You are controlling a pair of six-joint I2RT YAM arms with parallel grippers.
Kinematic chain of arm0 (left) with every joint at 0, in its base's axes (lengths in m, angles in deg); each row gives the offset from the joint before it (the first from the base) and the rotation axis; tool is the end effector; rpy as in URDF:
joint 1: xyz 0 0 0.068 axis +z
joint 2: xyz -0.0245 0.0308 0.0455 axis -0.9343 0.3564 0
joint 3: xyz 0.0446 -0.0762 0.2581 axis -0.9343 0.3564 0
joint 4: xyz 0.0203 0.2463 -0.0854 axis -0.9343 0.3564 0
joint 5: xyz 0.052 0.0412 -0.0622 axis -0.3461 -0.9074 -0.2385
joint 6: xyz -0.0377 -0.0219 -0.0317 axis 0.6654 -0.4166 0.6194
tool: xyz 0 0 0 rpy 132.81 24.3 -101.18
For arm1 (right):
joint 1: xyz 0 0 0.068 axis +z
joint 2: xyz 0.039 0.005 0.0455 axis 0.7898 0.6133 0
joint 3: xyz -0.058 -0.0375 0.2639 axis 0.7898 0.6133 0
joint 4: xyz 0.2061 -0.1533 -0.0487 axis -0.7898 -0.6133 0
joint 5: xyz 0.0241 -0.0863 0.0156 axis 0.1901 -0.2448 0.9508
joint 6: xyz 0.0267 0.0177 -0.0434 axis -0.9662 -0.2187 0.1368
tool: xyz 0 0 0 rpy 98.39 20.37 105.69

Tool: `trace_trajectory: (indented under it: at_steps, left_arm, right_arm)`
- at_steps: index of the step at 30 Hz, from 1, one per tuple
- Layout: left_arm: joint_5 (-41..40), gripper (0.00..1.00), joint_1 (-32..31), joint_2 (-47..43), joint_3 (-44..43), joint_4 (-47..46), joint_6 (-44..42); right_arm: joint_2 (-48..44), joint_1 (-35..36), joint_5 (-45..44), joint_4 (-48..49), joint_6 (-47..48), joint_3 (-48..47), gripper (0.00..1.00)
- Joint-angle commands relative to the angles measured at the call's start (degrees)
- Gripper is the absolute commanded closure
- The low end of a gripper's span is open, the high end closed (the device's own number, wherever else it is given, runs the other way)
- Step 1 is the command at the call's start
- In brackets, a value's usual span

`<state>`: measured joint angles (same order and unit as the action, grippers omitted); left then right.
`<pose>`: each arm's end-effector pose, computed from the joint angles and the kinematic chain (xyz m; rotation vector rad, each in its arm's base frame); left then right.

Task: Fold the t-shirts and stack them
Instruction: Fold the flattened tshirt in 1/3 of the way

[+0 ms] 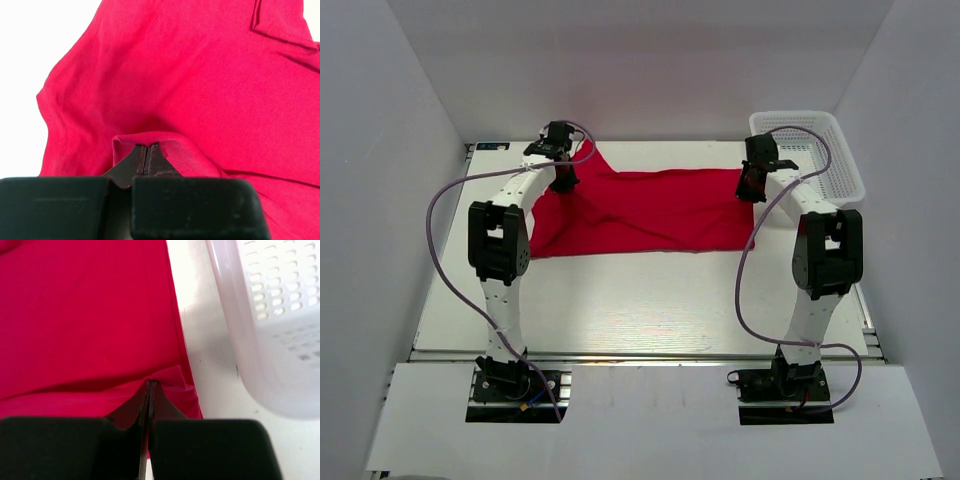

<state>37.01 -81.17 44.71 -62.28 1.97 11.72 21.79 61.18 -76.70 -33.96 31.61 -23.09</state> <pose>0.4592 -0.0897 0.2314 -0.3846 2.5551 0.0675 0.4257 0.0594 0.2335 0.3612 2.3988 -0.0367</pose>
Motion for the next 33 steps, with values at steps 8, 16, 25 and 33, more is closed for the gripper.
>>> trace_trajectory:
  at_steps: [8, 16, 25, 33]
  left_arm:
    - [4.66, 0.94, 0.89, 5.09, -6.74, -8.67, -3.67]
    - [1.68, 0.0, 1.95, 4.4, -9.04, -5.16, -3.68]
    - [7.9, 0.0, 0.64, -11.32, 8.78, -8.23, -4.38]
    - [22.75, 0.0, 0.1, -20.13, 32.94, -18.94, -2.01]
  right_arm:
    - [4.28, -0.23, -4.06, -0.05, 1.91, -6.7, 0.99]
    - [2.62, 0.39, 4.29, 2.5, 7.72, -6.36, 0.18]
    - [-8.08, 4.16, 15.98, 8.03, 11.06, 6.27, 0.1]
    - [-11.27, 4.35, 16.42, 10.85, 4.56, 18.94, 0.1]
